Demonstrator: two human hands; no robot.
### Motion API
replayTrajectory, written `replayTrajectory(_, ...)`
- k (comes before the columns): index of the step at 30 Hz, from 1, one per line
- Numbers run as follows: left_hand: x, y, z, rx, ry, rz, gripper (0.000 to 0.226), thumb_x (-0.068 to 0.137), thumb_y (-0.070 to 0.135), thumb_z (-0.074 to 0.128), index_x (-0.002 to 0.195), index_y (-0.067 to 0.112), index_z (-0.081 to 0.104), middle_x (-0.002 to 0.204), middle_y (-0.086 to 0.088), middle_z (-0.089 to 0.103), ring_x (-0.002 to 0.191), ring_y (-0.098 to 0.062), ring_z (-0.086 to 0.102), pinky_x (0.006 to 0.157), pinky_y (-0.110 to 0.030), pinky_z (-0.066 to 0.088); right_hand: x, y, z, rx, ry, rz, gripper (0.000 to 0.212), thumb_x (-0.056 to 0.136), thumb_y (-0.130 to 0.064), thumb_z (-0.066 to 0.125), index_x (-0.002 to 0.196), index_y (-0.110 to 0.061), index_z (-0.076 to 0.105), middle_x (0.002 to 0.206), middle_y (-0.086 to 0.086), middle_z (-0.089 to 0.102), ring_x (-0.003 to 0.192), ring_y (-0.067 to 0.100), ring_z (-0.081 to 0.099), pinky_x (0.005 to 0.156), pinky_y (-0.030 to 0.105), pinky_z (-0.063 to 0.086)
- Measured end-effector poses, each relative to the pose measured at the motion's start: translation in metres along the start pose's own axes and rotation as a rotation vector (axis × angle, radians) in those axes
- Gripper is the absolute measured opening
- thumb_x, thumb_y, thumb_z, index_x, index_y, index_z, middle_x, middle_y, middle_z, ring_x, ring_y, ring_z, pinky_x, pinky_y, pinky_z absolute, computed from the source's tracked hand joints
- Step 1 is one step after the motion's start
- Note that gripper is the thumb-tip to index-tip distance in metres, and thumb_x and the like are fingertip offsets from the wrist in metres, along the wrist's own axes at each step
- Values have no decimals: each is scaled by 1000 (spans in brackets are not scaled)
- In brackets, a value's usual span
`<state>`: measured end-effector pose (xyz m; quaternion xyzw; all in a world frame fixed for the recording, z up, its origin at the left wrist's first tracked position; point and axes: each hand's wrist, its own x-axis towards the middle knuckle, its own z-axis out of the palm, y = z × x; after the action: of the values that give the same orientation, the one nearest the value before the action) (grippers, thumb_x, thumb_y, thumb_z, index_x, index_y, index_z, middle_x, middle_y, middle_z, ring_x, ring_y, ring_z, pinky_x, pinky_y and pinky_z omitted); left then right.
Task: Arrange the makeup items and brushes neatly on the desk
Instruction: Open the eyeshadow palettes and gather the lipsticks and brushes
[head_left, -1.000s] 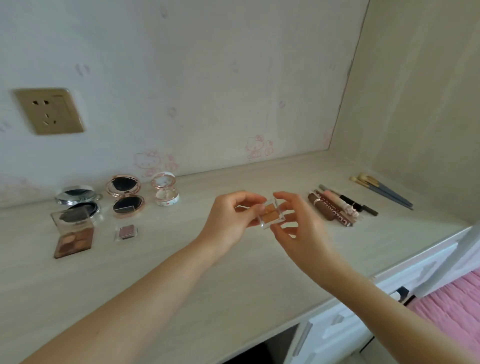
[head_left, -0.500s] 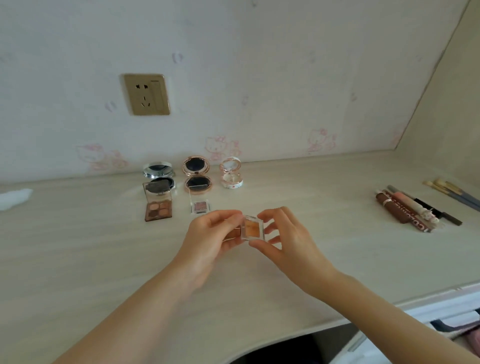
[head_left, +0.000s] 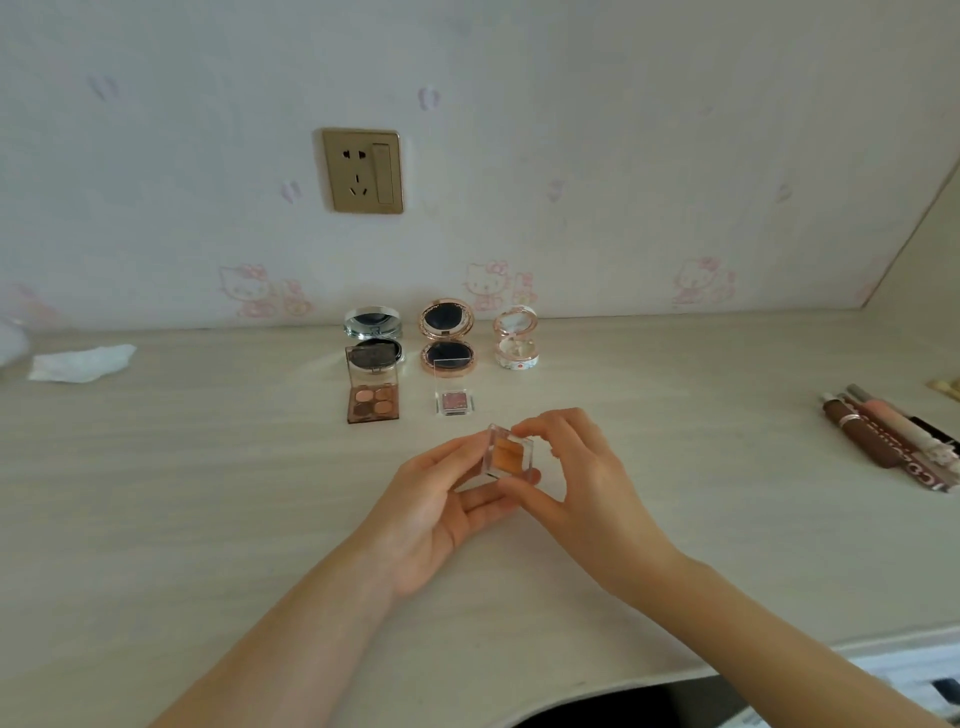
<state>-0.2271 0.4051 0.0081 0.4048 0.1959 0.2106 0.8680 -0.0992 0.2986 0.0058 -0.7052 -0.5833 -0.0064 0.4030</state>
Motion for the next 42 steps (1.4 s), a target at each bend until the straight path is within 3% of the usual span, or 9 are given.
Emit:
replayTrajectory(3, 1, -1, -2, -3, 9, 17, 34, 83, 26, 66, 108, 3, 71, 112, -22, 67, 106, -39, 64, 82, -37, 56, 2, -2, 0, -49, -3, -15, 41, 82, -36, 70, 118, -21, 57, 114, -12, 54, 109, 10, 48, 88, 10, 37)
replayTrajectory(7, 2, -2, -4, 5, 21, 31, 33, 82, 24, 66, 108, 3, 71, 109, -22, 68, 104, -40, 65, 83, -38, 56, 5, -2, -4, -74, -26, -35, 41, 80, -35, 72, 117, -21, 60, 111, -13, 59, 108, 12, 49, 87, 13, 38)
replayTrajectory(17, 2, -3, -4, 17, 26, 27, 29, 84, 19, 63, 107, 3, 71, 110, -25, 67, 101, -39, 66, 83, -39, 57, 5, 3, -10, -44, -62, -70, 40, 81, -32, 72, 118, -27, 59, 109, -23, 55, 106, 3, 53, 89, 12, 40)
replayTrajectory(24, 2, -3, -5, -19, 30, 31, 30, 85, 18, 63, 108, 0, 70, 109, -22, 68, 97, -33, 68, 84, -39, 56, 10, 0, -20, -71, -124, -129, 36, 87, -28, 68, 121, -17, 64, 114, -6, 66, 106, 10, 62, 91, 23, 47)
replayTrajectory(28, 2, -5, -3, 10, 46, 50, 28, 90, 15, 57, 110, -3, 66, 107, -25, 68, 97, -38, 68, 78, -38, 58, 12, -3, -27, -174, -75, -185, 26, 90, -16, 63, 114, -9, 68, 110, 3, 71, 101, 19, 67, 87, 29, 51)
replayTrajectory(31, 1, -9, 1, 278, 120, 150, 23, 95, 12, 54, 113, 3, 64, 99, -18, 72, 90, -32, 71, 68, -36, 59, 18, -4, -30, -208, -65, -189, 19, 94, -15, 58, 106, -8, 71, 91, 4, 73, 80, 22, 69, 71, 35, 55)
replayTrajectory(34, 1, -13, 3, 563, 231, 291, 24, 92, 10, 60, 116, 12, 62, 87, -7, 75, 79, -23, 72, 69, -35, 60, 24, 2, -31, -232, -131, -137, 20, 97, -19, 53, 99, -8, 69, 78, 4, 68, 67, 22, 61, 65, 38, 49)
replayTrajectory(38, 0, -16, -3, 1033, 330, 509, 29, 86, 16, 68, 113, 26, 63, 87, 13, 70, 78, 0, 64, 72, -14, 51, 27, 11, -28, -326, -231, -79, 27, 101, -25, 44, 90, -8, 63, 74, 4, 61, 68, 24, 52, 67, 39, 45)
replayTrajectory(42, -1, -20, -6, 1420, 273, 723, 19, 82, 21, 73, 101, 22, 73, 94, 14, 68, 93, -4, 57, 80, -16, 44, 28, 15, -25, -427, -305, -3, 31, 103, -31, 36, 97, -14, 61, 81, 2, 61, 76, 23, 53, 71, 39, 46)
